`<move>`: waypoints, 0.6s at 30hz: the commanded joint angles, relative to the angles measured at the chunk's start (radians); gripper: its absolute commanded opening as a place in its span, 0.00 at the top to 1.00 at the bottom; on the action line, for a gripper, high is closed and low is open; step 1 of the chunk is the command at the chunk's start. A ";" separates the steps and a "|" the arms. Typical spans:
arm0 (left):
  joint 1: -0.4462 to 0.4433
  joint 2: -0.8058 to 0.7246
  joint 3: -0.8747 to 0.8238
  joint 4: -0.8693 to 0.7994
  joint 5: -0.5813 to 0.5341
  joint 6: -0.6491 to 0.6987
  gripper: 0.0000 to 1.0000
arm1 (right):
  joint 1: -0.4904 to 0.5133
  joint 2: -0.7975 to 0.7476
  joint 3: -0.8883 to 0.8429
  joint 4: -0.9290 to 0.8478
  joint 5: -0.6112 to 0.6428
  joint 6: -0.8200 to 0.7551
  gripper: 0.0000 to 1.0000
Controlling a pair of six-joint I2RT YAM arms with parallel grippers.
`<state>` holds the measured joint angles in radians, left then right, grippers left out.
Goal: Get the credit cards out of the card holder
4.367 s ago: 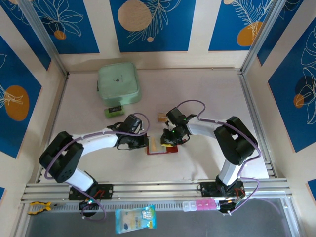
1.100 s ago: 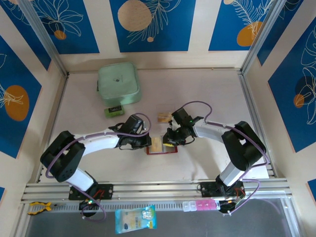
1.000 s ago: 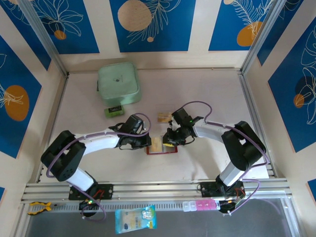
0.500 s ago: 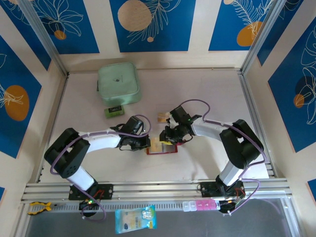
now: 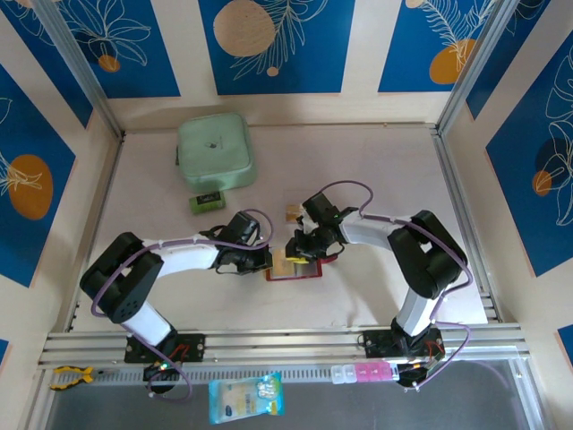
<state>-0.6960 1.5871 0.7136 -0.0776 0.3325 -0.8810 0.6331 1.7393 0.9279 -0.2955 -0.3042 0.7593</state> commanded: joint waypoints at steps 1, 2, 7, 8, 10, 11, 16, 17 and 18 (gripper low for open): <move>0.011 0.017 -0.015 -0.002 0.007 0.014 0.98 | 0.009 0.021 0.018 0.003 -0.022 -0.017 0.75; 0.011 0.018 -0.016 -0.001 0.008 0.014 0.98 | 0.008 0.023 0.016 0.004 -0.021 -0.018 0.76; 0.012 0.020 -0.017 0.004 0.011 0.013 0.98 | 0.016 0.032 0.016 0.011 -0.035 -0.029 0.77; 0.012 0.021 -0.017 0.004 0.011 0.013 0.98 | 0.017 0.033 0.016 0.014 -0.038 -0.030 0.78; 0.012 0.023 -0.017 0.006 0.014 0.013 0.98 | 0.020 0.034 0.015 0.021 -0.047 -0.031 0.79; 0.012 0.025 -0.017 0.006 0.013 0.013 0.98 | 0.020 0.034 0.017 0.022 -0.048 -0.032 0.79; 0.012 0.030 -0.019 0.011 0.017 0.013 0.98 | 0.022 0.042 0.019 0.019 -0.049 -0.036 0.79; 0.012 0.030 -0.019 0.011 0.017 0.013 0.98 | 0.022 0.045 0.020 0.015 -0.048 -0.038 0.79; 0.013 0.029 -0.019 0.009 0.017 0.013 0.98 | 0.022 0.046 0.022 0.006 -0.039 -0.039 0.79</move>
<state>-0.6937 1.5948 0.7128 -0.0662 0.3405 -0.8810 0.6434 1.7596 0.9298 -0.2703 -0.3222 0.7391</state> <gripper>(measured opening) 0.060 0.209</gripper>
